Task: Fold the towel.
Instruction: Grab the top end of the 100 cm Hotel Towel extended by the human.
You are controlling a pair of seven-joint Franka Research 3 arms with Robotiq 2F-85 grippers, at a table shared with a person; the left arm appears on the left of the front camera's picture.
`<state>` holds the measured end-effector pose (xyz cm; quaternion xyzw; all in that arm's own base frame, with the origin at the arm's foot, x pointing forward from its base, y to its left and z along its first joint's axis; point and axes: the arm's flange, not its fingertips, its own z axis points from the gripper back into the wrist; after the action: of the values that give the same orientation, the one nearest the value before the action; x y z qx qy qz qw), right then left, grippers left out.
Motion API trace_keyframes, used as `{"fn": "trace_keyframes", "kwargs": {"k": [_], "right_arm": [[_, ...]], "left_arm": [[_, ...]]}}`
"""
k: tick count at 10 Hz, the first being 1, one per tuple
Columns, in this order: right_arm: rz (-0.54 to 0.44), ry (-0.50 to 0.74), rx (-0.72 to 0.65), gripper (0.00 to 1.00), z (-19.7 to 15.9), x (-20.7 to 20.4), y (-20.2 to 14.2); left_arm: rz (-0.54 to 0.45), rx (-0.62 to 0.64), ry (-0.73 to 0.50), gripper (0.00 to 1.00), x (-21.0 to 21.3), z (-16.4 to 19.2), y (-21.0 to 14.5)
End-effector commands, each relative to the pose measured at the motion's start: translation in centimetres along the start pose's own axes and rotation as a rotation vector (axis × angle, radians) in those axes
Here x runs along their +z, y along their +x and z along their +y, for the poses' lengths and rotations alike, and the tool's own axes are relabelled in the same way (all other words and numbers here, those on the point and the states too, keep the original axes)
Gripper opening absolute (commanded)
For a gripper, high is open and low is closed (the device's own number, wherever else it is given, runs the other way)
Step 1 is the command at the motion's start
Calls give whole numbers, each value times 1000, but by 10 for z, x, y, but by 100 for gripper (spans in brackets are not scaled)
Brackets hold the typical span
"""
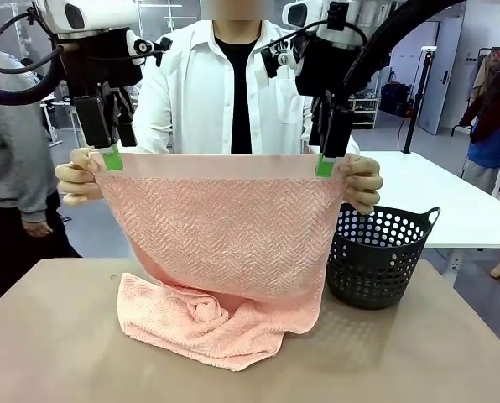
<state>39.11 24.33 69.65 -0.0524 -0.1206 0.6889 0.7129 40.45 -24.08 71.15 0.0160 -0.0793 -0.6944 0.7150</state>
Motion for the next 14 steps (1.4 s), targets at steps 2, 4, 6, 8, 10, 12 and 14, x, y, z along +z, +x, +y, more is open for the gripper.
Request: {"fn": "trace_keyframes", "kwargs": {"k": [2, 4, 6, 8, 10, 12, 14], "right_arm": [[0, 12, 17, 100, -2, -15, -6], [4, 25, 14, 100, -1, -21, -6], [3, 31, 11, 100, -1, -25, -6], [6, 39, 13, 100, 0, -28, -6], [5, 40, 10, 100, 0, -30, -6], [4, 29, 3, 42, -1, -30, -7], [-1, 26, 8, 0, -1, -28, -6]], "left_arm": [[3, 33, 11, 100, -13, -5, -17], [-4, 35, -3, 100, -19, -5, -24], [-8, 25, -30, 100, -28, -8, -26], [-41, 23, -34, 100, -27, -10, -31], [-52, 23, -33, 58, -27, -12, -35], [-64, 31, -33, 0, -25, -14, -41], [-70, 30, -28, 0, -22, -17, -44]]}}
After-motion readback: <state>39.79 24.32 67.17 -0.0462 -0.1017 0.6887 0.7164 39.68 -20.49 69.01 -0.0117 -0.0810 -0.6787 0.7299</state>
